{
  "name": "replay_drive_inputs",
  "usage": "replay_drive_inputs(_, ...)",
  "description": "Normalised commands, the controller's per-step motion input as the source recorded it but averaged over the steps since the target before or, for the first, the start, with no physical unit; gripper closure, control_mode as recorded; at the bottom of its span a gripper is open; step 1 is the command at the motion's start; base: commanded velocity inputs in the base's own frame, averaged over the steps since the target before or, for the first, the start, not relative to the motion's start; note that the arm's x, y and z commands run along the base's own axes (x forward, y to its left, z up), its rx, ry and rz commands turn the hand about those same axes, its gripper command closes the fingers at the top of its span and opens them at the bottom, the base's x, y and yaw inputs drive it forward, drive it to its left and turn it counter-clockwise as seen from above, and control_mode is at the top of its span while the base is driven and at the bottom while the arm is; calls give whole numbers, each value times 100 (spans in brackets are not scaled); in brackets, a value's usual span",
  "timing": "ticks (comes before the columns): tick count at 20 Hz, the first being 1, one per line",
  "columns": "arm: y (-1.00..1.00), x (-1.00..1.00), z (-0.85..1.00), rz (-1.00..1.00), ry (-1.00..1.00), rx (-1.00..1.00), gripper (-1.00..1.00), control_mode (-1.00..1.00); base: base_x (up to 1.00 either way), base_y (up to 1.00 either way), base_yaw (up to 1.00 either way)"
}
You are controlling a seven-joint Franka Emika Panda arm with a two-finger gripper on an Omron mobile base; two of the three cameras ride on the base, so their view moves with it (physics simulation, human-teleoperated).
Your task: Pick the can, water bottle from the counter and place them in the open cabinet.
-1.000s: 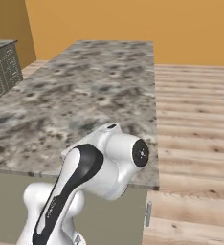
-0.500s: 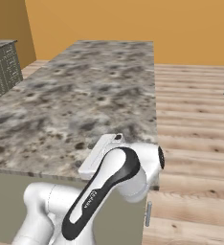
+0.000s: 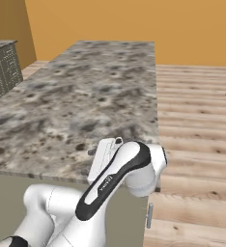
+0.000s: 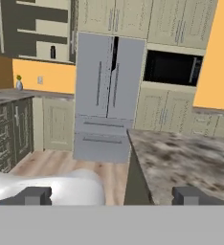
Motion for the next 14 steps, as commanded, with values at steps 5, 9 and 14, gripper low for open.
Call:
replay_drive_inputs(5, 0, 18, -18, 2, 0, 0, -100, -100, 0, 0, 0)
replay_drive_inputs(9, 0, 22, -12, 1, 0, 0, -100, -100, 0, 0, 0)
replay_drive_inputs(14, -1, 19, -22, 1, 0, 0, -100, -100, 0, 0, 0)
